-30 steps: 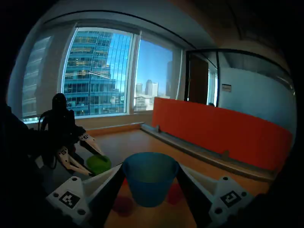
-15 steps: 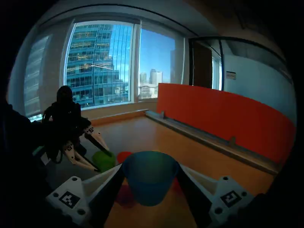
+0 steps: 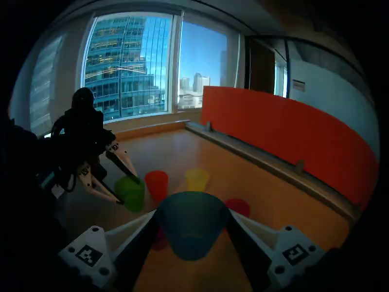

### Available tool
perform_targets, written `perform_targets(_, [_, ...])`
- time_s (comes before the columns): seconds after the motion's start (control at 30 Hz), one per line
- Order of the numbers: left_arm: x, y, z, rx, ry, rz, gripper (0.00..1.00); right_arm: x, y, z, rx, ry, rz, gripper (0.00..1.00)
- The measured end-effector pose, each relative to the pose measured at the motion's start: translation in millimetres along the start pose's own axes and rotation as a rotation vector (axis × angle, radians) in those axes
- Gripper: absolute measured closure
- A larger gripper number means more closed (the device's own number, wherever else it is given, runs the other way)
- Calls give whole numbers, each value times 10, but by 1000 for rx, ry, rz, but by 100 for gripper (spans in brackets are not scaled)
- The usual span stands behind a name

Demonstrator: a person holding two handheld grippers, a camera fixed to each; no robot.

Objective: Pour water

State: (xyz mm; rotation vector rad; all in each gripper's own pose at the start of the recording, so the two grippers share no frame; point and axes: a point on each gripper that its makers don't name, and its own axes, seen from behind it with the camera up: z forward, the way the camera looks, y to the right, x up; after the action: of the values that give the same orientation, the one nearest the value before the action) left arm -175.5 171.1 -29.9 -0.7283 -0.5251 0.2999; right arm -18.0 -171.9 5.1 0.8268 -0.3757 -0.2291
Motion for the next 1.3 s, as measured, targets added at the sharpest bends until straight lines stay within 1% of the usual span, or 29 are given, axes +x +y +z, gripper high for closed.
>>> perform_targets(0.2, [-91, 4, 70, -8, -31, 11, 13, -150, -17, 45, 17, -36, -1, 7])
perform_targets(0.5, [-213, 15, 181, -21, -58, 4, 13, -396, -66, 128, 36, -91, -7, 7])
perform_targets(0.9, [-348, 8, 315, -28, -68, -17, 13, -583, -119, 189, 54, -131, -4, 7])
perform_targets(1.3, [-402, 8, 354, -39, -52, -42, 13, -754, -164, 199, 64, -161, 3, 7])
